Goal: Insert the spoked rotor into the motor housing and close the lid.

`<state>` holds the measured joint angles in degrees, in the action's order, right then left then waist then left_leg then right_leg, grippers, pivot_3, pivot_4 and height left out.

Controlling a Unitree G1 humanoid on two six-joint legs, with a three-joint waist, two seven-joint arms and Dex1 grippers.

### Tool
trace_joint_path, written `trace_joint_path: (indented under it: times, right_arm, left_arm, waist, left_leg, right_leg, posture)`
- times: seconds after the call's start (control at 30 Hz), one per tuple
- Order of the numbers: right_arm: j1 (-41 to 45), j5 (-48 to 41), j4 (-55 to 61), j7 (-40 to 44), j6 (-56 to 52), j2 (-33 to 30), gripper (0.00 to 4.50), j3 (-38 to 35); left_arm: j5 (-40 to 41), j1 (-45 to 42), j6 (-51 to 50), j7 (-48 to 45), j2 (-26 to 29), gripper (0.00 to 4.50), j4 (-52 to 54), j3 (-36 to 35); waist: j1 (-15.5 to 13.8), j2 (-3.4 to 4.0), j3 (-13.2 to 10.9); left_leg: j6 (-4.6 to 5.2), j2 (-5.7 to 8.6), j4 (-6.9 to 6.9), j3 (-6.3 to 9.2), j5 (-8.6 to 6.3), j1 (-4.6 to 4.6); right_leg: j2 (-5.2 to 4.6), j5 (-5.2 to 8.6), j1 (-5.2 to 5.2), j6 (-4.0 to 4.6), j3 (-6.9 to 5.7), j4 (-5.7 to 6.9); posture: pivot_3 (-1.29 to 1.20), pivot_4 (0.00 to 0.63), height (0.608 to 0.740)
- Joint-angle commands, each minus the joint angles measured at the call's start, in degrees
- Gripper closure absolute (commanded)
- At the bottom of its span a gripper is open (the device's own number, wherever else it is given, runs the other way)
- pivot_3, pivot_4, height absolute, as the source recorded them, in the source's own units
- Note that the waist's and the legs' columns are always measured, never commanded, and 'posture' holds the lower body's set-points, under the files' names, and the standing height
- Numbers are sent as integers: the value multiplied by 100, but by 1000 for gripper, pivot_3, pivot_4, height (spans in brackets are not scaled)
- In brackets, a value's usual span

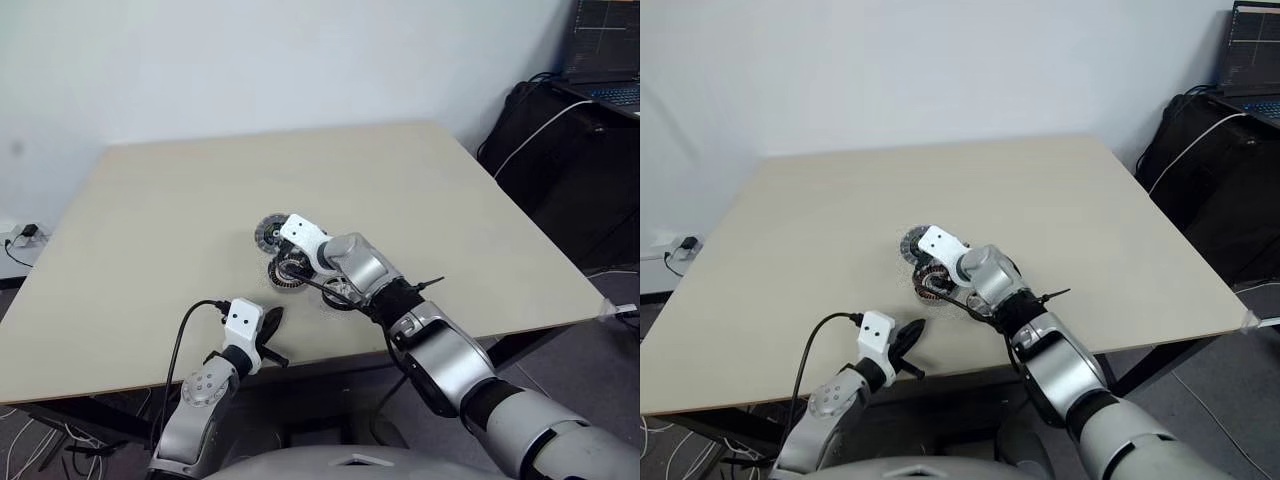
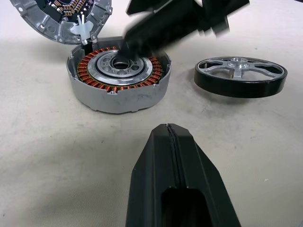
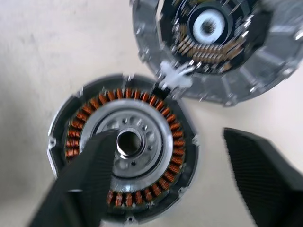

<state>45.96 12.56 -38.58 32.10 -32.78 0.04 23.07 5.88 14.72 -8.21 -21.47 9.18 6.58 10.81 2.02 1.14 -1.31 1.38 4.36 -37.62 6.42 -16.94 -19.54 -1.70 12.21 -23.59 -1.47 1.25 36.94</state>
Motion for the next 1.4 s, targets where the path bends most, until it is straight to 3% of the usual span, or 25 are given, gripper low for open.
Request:
trace_joint_path:
  times: [0.03, 0.27, 1.0, 1.4]
  right_arm:
    - [-34, -43, 255, -82, 65, 30, 2073, -71]
    - [-141, -13, 202, -86, 38, 181, 4401, 53]
    - [161, -62, -649, -341, 380, 234, 4458, -134]
    - [34, -135, -167, -300, 419, 90, 4458, -236]
  left_arm:
    - [69, -77, 45, -61, 14, 4500, 195, -11]
    - [68, -36, 63, -78, 21, 4500, 217, 5]
    - [82, -31, 65, -49, 8, 4500, 210, -38]
    - [81, -52, 65, -102, 45, 4500, 222, -20]
  waist:
    - [0, 0, 0]
    - [1, 0, 0]
    - [4, 0, 0]
    - [6, 0, 0]
  left_leg:
    - [0, 0, 0, 0, 0, 0]
    - [0, 0, 0, -1, 0, 0]
    - [-5, 0, -2, 0, 4, 5]
    - [-6, 0, -1, 2, 9, -1]
  right_leg:
    - [0, 0, 0, 0, 0, 0]
    - [0, 0, 0, 0, 1, 0]
    - [1, -2, 4, 1, -1, 3]
    - [3, -5, 1, 3, -1, 3]
  posture:
    - [0, 0, 740]
    - [0, 0, 740]
    - [0, 0, 740]
    - [0, 0, 740]
